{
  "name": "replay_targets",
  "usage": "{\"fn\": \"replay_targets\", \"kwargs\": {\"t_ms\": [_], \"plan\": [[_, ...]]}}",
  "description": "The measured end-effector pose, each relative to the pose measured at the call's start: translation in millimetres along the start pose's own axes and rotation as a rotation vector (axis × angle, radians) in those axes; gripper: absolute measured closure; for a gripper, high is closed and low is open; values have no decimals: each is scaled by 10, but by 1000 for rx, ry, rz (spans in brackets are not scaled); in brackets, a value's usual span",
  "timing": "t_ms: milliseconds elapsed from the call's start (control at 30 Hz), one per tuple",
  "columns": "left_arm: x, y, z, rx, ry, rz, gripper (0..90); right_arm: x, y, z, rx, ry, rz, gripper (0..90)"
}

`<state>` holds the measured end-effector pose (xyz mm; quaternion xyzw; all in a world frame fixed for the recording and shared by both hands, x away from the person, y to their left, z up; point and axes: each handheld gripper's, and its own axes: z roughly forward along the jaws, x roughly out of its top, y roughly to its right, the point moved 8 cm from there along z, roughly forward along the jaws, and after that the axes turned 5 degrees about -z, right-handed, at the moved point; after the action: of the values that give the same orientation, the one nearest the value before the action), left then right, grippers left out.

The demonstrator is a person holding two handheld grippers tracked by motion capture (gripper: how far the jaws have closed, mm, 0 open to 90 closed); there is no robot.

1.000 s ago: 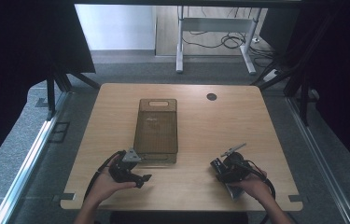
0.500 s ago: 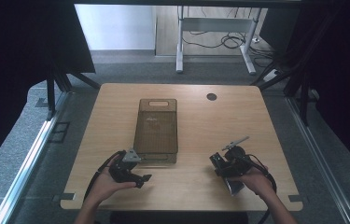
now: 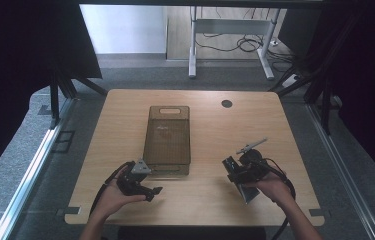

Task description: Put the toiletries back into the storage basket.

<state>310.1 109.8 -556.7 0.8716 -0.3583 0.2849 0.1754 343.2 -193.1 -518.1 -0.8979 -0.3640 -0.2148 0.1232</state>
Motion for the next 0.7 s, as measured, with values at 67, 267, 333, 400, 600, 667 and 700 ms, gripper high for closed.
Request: {"fn": "replay_targets", "kwargs": {"t_ms": [67,267,333,400,600,667,700], "plan": [[-1,2,2,0,-1,1,201,26,-4,-10,-1,2,-8,466],[-2,0,0,1,-2,0,201,88,-11,-29,1,13,-10,466],[-2,0,0,1,-2,0,201,100,-15,-28,1,13,-16,466],[-2,1,1,0,-2,0,201,107,-20,-30,1,13,-18,466],[-5,12,21,-1,-9,7,202,130,-22,-47,-4,17,-24,466],[-7,19,28,-1,-13,9,202,143,-27,-54,-6,19,-25,466],[-7,20,30,-1,-13,9,202,148,-28,-56,-7,20,-26,466]]}}
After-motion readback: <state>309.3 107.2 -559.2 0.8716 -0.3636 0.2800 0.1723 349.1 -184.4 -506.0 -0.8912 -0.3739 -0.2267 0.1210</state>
